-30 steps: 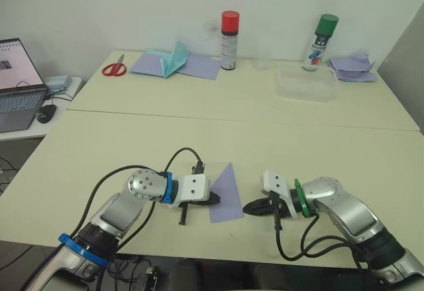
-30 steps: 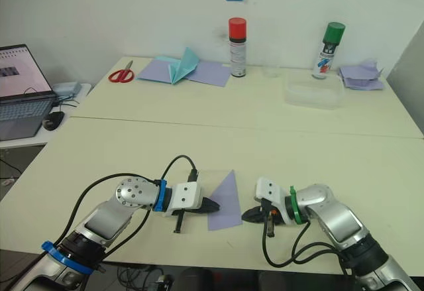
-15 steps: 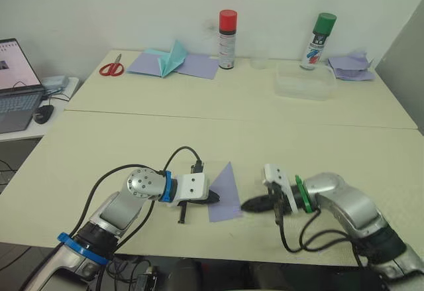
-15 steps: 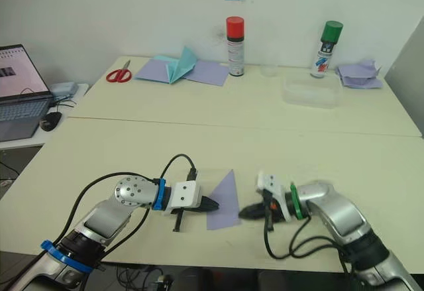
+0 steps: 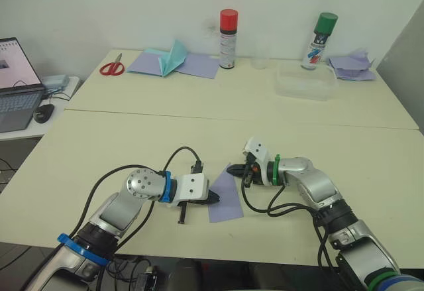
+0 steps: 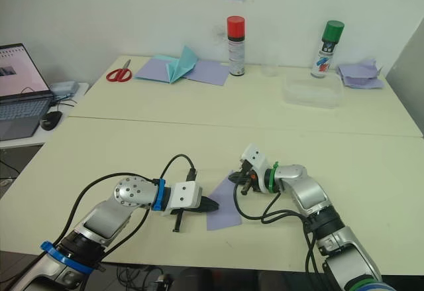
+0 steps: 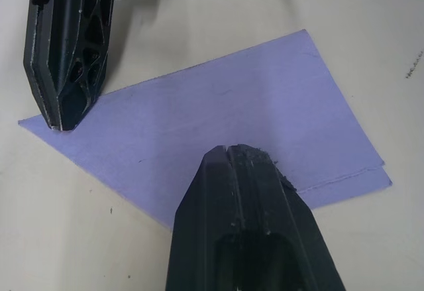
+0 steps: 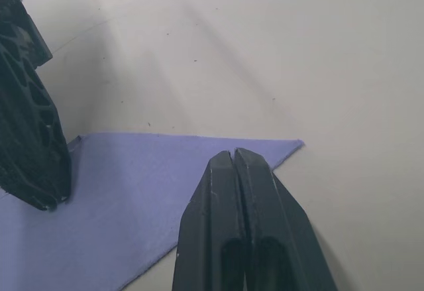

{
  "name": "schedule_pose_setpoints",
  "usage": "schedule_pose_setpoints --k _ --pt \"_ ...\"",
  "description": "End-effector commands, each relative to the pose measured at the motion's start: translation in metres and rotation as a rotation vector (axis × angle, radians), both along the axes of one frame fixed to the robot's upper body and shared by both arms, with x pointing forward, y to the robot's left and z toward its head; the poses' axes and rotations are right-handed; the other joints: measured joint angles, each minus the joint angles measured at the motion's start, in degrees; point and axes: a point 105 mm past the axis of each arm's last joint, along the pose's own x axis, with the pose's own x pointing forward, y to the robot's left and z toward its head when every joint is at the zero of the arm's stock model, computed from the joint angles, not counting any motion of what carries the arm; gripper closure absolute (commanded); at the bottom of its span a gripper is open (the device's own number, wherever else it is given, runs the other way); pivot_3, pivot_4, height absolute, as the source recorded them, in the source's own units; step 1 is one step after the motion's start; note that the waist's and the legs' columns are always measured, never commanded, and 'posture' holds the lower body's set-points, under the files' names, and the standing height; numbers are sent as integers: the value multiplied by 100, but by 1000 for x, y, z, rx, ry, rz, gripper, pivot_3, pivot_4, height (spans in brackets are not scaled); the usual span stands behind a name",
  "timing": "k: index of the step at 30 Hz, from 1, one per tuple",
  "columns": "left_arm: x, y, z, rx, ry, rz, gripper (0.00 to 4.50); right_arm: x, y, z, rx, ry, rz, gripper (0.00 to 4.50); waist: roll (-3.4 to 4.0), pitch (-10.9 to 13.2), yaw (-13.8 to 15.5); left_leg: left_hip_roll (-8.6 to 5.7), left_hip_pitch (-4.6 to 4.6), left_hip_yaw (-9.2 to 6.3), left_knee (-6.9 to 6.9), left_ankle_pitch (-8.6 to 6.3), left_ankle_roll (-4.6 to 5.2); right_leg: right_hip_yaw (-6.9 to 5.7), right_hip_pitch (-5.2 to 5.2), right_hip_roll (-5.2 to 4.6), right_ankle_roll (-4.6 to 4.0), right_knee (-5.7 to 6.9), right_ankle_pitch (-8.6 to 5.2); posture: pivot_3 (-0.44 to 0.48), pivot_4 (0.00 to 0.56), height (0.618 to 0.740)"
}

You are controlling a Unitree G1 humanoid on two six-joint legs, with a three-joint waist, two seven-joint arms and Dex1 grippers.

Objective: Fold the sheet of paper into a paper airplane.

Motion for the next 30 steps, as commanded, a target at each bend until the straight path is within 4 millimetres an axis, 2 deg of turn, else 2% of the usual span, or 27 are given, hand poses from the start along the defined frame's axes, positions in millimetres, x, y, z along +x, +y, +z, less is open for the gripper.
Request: schedule_pose_setpoints --k 1,6,10,13,15,19,21,26,30 --pt "-6 20 -32 128 86 57 4500 16 -12 -13 -49 7 -143 4473 0 -4 -4 1 2 0 0 0 0 0 1 0 0 0 0 0 150 740" --pt "-7 21 -32 130 88 52 4500 32 -16 -7 -8 -16 -265 4473 1 -6 -6 1 3 0 1 0 0 0 1 0 -1 1 1 0 150 740" --pt "-8 21 -32 131 89 49 4500 32 -15 9 62 -51 -248 4473 2 -4 -1 -1 -1 0 0 0 0 1 0 -2 -2 1 1 0 150 740" --pt "-7 20 -30 115 94 57 4500 9 -3 37 163 -86 -67 4473 4 4 5 -2 -8 0 -1 0 0 0 -4 -2 -14 0 8 0 150 740" --pt "-5 19 -27 86 103 74 4500 -10 -3 45 161 -92 38 4473 8 9 1 -3 -12 0 -5 -1 0 1 -6 -2 -14 -1 8 0 150 740" --pt "1 21 -20 59 100 105 4500 -44 -8 33 72 -59 185 4473 8 11 2 -2 -9 -2 -16 -1 0 -2 -9 -1 1 -2 -1 0 150 740" --pt "3 23 -18 48 99 118 4500 -53 -8 23 33 -45 214 4473 7 13 2 -1 -9 -3 -18 0 0 -3 -10 0 2 -3 -1 0 150 740" --pt "10 28 1 -50 123 190 4500 -59 1 0 -34 -16 204 4473 5 26 -33 0 -14 2 -17 0 -1 1 -23 0 2 -1 -1 0 150 740" --pt "18 46 31 -169 171 301 4500 -60 -4 -14 -123 -28 219 4473 -12 37 -52 1 -22 3 -18 0 -2 -2 -35 0 2 0 -1 0 150 740"
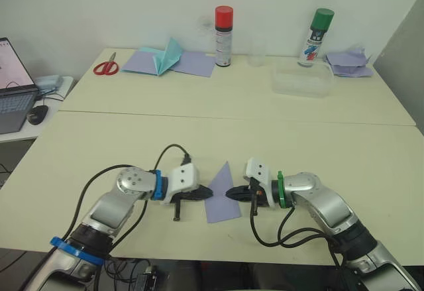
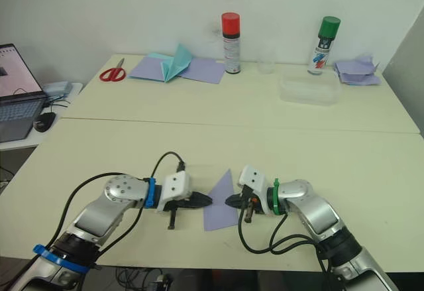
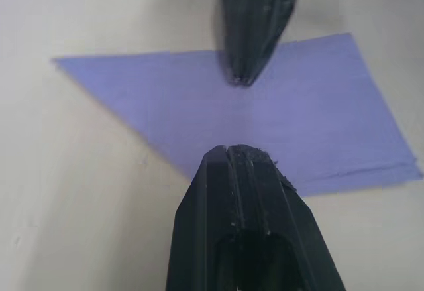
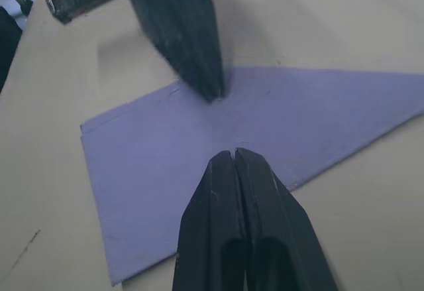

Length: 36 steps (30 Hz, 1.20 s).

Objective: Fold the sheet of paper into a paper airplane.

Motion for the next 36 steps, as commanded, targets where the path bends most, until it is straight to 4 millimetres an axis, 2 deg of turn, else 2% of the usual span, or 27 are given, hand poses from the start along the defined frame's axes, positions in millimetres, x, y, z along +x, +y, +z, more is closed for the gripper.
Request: schedule_pose_setpoints --k 1,4,9,14,19,21,25,31,34,36 --pt "8 24 25 -61 20 111 4500 2 -6 -11 -74 -23 -7 4473 -14 10 -1 0 0 -2 -2 0 0 -2 -2 0 0 0 0 0 150 740" --pt "14 38 37 -110 42 180 4500 5 -7 -13 -79 -27 -25 4473 -18 13 0 0 -1 -2 -7 0 -1 -4 -3 0 0 0 0 0 150 740" --pt "15 31 35 -127 31 167 3152 7 -8 -12 -71 -27 -31 4500 -19 14 2 -3 0 1 -7 0 -1 -1 -1 -4 0 -2 0 0 150 740" --pt "27 20 27 -36 -138 101 1561 10 -10 -6 -56 -29 -43 4500 -22 15 16 -3 0 0 -7 1 -2 0 0 -3 -1 -2 1 0 150 740" --pt "28 13 37 -43 -196 20 1561 11 -13 20 65 47 -116 4500 -23 17 42 -3 -11 4 -7 1 -2 1 -9 -3 -23 -2 13 0 150 740" --pt "25 10 42 -51 -224 -23 1561 11 -18 31 96 78 -152 4500 -22 17 55 -5 -48 3 -3 1 -3 1 -44 -4 -27 1 17 0 150 740" --pt "5 -10 40 -74 -203 -145 1510 0 -36 47 92 177 -192 3570 -19 20 61 -5 -94 -3 14 0 -5 -5 -72 -4 -27 0 19 0 150 740" --pt "8 -23 36 -134 -170 -123 1510 -15 -54 45 24 249 -242 1347 -22 22 60 -6 -97 -12 14 -5 -6 -10 -69 -2 -20 -5 15 0 150 740" --pt "8 -26 39 -147 -159 -132 1510 -24 -60 39 34 364 -290 237 -22 23 51 -6 -95 -12 15 -5 -6 -7 -69 1 -18 -1 13 0 150 740" --pt "5 -29 36 -133 -144 -155 1880 -33 -64 35 37 447 -316 191 -22 22 52 -6 -93 -12 18 -5 -6 -7 -66 1 -11 0 11 0 150 740"
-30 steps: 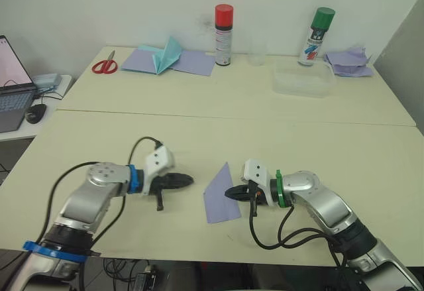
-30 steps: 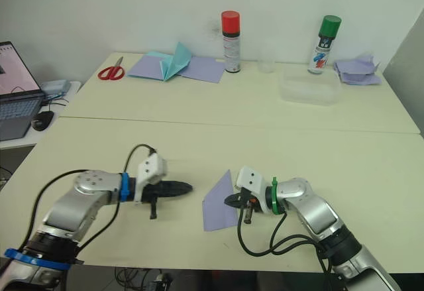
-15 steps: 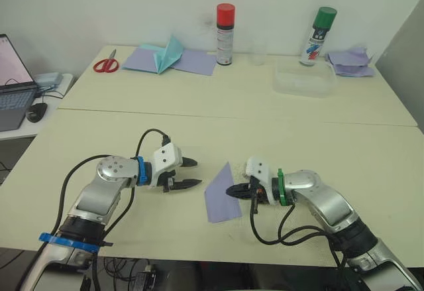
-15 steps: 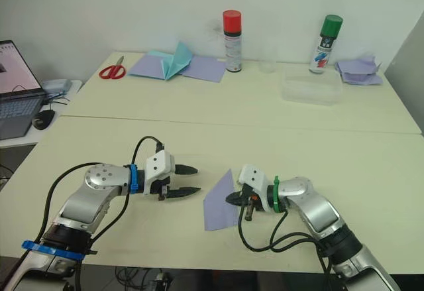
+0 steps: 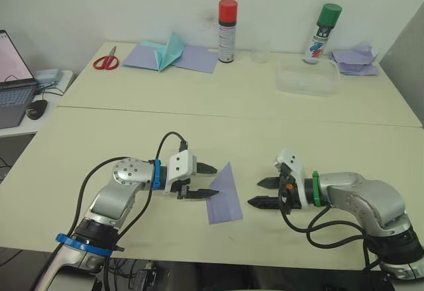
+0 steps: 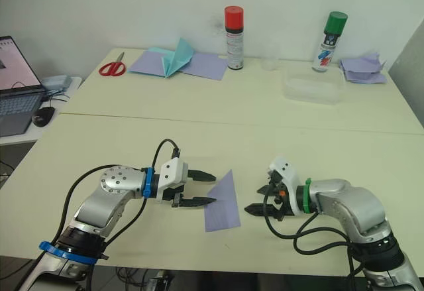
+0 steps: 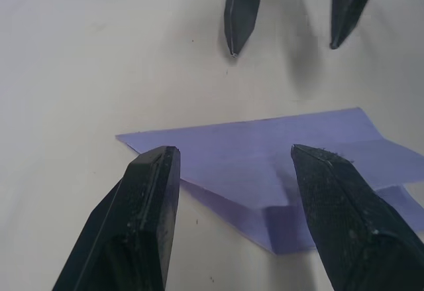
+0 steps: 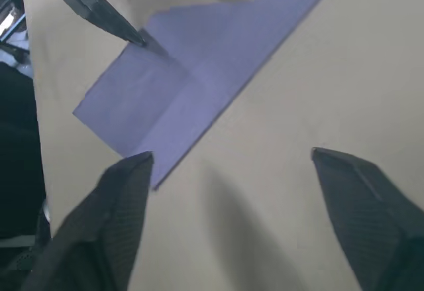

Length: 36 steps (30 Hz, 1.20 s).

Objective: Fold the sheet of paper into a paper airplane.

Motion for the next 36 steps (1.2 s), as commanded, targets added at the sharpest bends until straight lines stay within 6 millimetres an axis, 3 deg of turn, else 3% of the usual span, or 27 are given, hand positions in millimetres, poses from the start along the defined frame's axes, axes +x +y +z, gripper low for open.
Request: schedule_pose_setpoints --k 1,8,15,24,36 --pt "-4 -8 1 5 7 -44 2071 -16 -3 4 46 102 -31 191 0 0 3 -1 0 0 0 0 0 0 1 0 2 0 -1 0 150 740" --pt "-14 -8 -34 131 78 -83 4394 -25 -2 2 130 249 -112 191 0 0 3 -2 1 -4 3 0 0 -1 5 2 1 0 0 0 150 740" --pt "-20 5 -65 274 128 -69 4452 -24 4 -5 194 343 -155 191 -1 -13 -3 -1 12 -4 2 0 1 1 15 3 3 0 -1 0 150 740" --pt "-20 4 -64 212 172 -24 4452 -23 25 -17 233 490 -175 191 -3 -64 -65 7 25 -6 2 0 1 1 25 7 20 3 -10 0 150 740" --pt "-21 -4 -60 178 167 -17 4452 -6 60 -9 242 535 -139 191 -1 -67 -137 4 26 -5 2 0 2 3 29 6 23 2 -9 0 150 740"
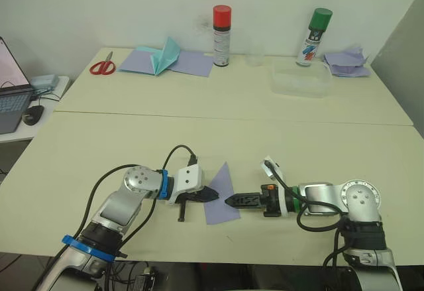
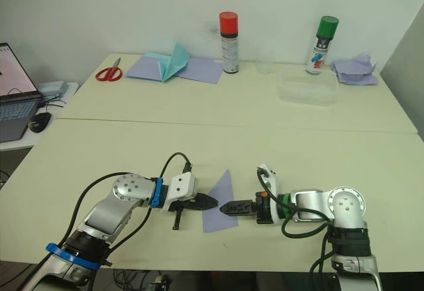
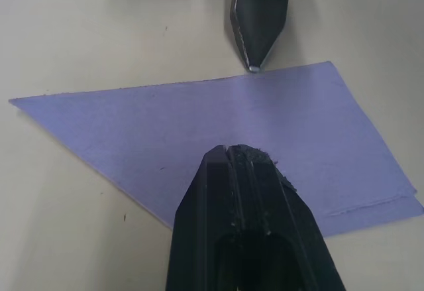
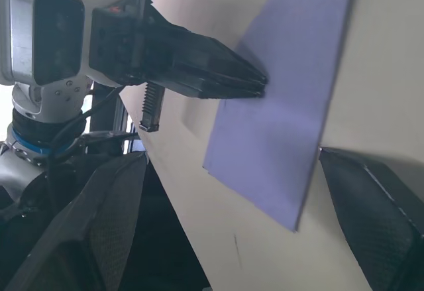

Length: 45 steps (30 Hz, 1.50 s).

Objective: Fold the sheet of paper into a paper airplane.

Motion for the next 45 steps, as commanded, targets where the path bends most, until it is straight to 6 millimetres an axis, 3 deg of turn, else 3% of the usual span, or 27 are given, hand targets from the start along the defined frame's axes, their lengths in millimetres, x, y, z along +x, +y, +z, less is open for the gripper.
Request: schedule_pose_setpoints --k 1,7,10,20,21,25,29,35,36,39,45 --pt "-7 -1 -20 34 72 19 4452 0 12 -2 1 27 23 191 1 -1 -2 1 1 0 0 0 0 0 0 0 1 0 0 0 150 740" --pt "-6 0 -21 30 69 33 4452 1 12 0 8 33 25 191 3 -2 -10 8 10 0 0 3 4 -1 2 3 2 4 1 0 150 740" --pt "-5 1 -21 29 68 38 4500 0 11 0 17 36 24 696 3 -1 -9 6 9 2 0 4 4 1 2 3 2 3 1 0 150 740" --pt "-1 -2 -21 21 59 46 4500 5 12 7 48 41 -7 4296 6 3 36 -5 -15 3 8 3 6 3 -8 -6 10 -6 6 0 150 740" --pt "0 -2 -21 19 59 47 4500 5 12 8 50 42 -8 4408 7 3 36 -6 -15 5 8 2 6 4 -8 -6 11 -6 6 0 150 740" --pt "1 -2 -20 11 59 57 4500 8 9 10 41 29 -19 4408 7 3 36 -4 -14 1 8 3 6 1 -9 -6 11 -4 6 0 150 740" --pt "9 4 -6 -40 47 110 4500 19 -3 26 -33 -146 -7 4408 11 10 38 -6 -16 4 10 3 6 4 -10 -7 12 -4 7 0 150 740" --pt "37 17 57 -269 68 266 4500 22 -19 45 -161 -532 108 4408 6 39 35 2 -30 -16 10 2 6 -16 -23 -1 16 -3 7 0 150 740" --pt "39 19 63 -283 65 267 4243 24 -19 46 -168 -582 117 4466 6 40 38 2 -34 -24 10 2 6 -23 -24 1 17 -4 6 0 150 740" --pt "45 25 73 -201 -32 194 3438 29 -21 48 -172 -673 117 3880 6 41 64 -2 -50 -32 10 2 5 -26 -30 4 20 -4 4 0 150 740" --pt "62 33 64 31 -324 -47 1588 32 -17 47 -189 -791 121 1850 9 47 135 -10 -56 -24 13 3 4 -12 -35 4 -3 -9 17 0 150 740"
